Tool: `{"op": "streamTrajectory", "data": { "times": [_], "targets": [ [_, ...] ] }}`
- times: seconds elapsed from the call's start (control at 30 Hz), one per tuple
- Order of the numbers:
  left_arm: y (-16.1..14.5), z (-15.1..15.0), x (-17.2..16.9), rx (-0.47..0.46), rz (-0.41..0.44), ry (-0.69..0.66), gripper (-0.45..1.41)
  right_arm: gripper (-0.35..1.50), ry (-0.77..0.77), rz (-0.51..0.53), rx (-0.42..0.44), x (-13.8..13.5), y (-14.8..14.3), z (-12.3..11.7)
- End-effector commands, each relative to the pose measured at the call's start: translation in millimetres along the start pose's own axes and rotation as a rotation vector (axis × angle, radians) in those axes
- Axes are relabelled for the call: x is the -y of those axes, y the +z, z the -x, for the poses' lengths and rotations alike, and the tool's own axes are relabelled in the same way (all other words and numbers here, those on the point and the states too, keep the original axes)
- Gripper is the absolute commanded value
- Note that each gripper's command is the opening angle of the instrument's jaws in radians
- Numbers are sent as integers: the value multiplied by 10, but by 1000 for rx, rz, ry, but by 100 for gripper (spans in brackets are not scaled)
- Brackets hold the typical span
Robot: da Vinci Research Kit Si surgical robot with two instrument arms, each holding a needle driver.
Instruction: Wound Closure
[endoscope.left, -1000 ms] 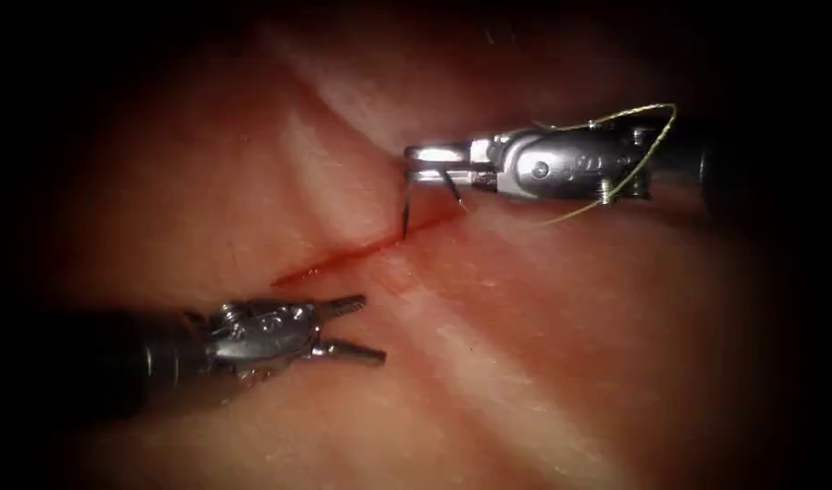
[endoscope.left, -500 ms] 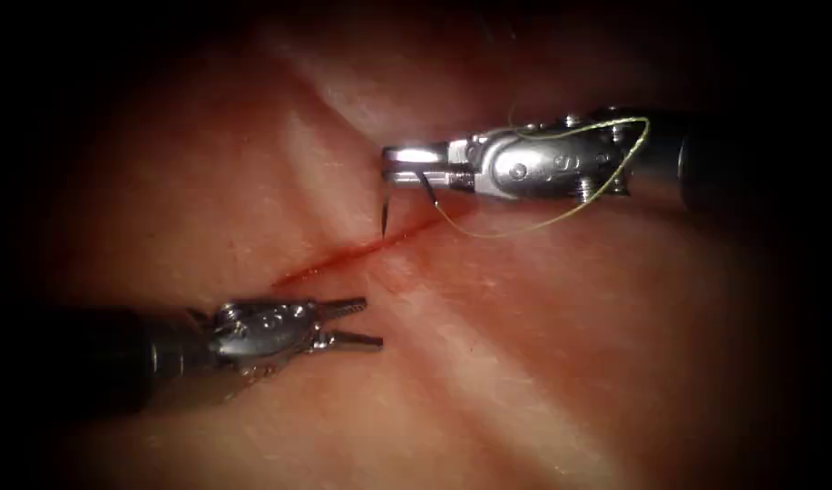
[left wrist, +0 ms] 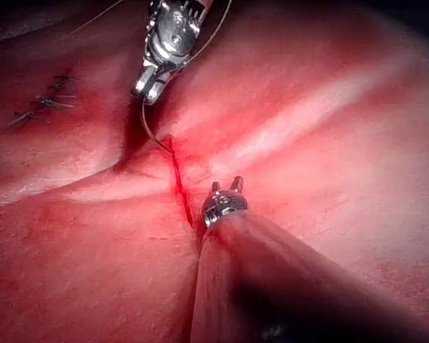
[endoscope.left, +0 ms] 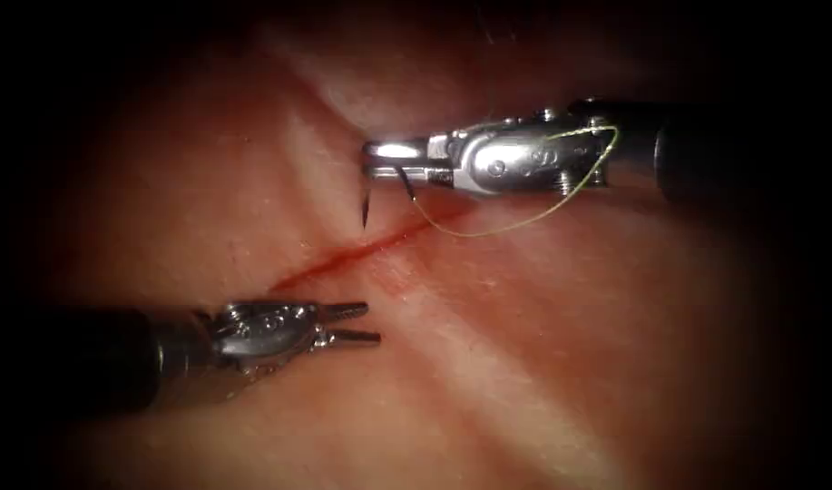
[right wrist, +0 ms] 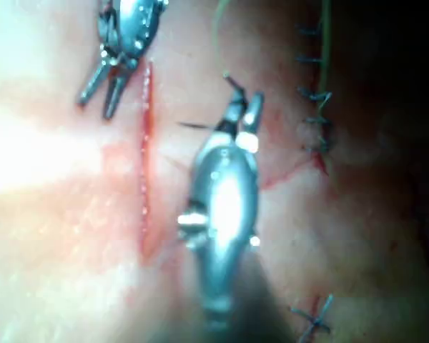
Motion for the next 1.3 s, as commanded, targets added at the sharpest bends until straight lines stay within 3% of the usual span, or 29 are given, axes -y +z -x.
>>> {"op": "streamTrajectory", "data": {
  "times": [0.03,1.3],
  "targets": [
    [9,4,2,-1,3,3,22,-35,-3,1,-3,-5,9,6],
    [10,23,17,3,4,19,9,-35,-96,-17,-41,1,36,39]
  ]
}}
